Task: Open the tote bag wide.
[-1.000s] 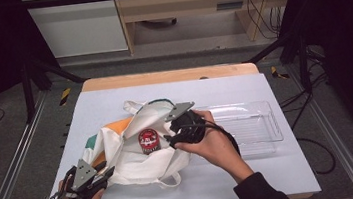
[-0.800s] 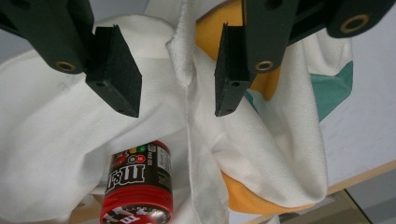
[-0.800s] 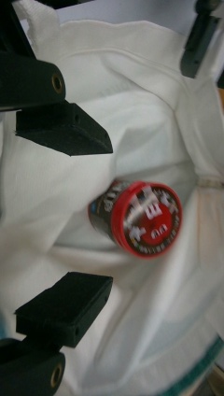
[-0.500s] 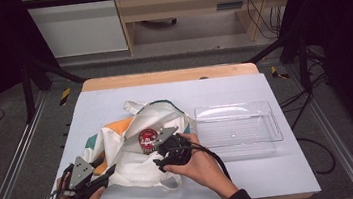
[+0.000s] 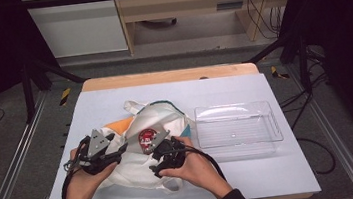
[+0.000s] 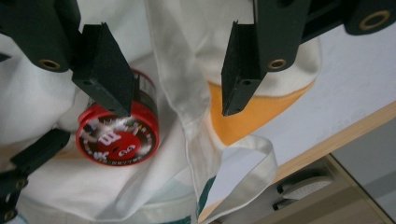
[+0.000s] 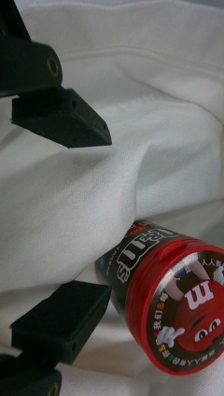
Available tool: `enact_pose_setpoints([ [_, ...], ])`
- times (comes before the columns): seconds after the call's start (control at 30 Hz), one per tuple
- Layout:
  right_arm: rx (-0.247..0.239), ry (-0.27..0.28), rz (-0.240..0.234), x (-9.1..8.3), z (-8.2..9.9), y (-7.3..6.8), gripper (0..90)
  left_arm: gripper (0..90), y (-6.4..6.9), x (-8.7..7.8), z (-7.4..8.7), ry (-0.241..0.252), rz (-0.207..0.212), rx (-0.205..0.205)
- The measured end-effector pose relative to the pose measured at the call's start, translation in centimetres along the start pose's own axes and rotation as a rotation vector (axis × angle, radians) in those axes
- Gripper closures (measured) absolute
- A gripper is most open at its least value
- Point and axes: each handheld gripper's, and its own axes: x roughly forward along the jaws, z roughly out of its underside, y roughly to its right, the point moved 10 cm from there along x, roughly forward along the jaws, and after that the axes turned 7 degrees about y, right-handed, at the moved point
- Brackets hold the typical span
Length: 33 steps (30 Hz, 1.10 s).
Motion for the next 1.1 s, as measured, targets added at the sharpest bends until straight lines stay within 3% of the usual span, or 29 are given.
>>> enact_pose_setpoints([
  [0.13, -0.023, -0.002, 0.016, 0.2, 0.2, -0.1, 31.4, 43.1, 0.4, 1.3, 0.0, -0.022, 0.033, 0.002],
  [0.3, -0.076, -0.022, 0.049, 0.0, 0.9, -0.2, 42.3, 43.7, -0.1, 2.3, 0.2, -0.04, 0.029, -0.002],
  [0.33, -0.083, -0.025, 0.055, -0.1, 1.1, -0.2, 47.4, 52.4, -0.3, 2.5, 0.2, -0.044, 0.032, -0.002],
  [0.43, -0.092, -0.028, 0.057, -0.1, 1.3, -0.2, 52.7, 59.1, -0.7, 2.9, 0.5, -0.068, 0.036, -0.013],
  [0.47, -0.089, -0.033, 0.05, -0.1, 1.5, -0.2, 59.6, 66.9, -0.7, 3.0, 0.6, -0.073, 0.034, -0.019],
  [0.57, -0.074, -0.037, 0.045, -0.2, 1.8, -0.2, 70.0, 73.9, -1.2, 3.3, 0.8, -0.092, 0.022, -0.029],
  [0.73, -0.072, -0.042, 0.051, -0.3, 1.8, -0.3, 79.4, 78.8, -1.9, 3.7, 0.9, -0.126, 0.016, -0.028],
  [0.8, -0.071, -0.036, 0.049, -0.5, 1.8, -0.3, 84.6, 79.8, -2.8, 3.5, 0.6, -0.111, -0.009, -0.035],
  [1.1, -0.066, 0.023, 0.05, -2.3, 0.9, -0.4, 88.1, 80.5, -5.9, 1.9, -0.9, -0.036, -0.089, -0.068],
])
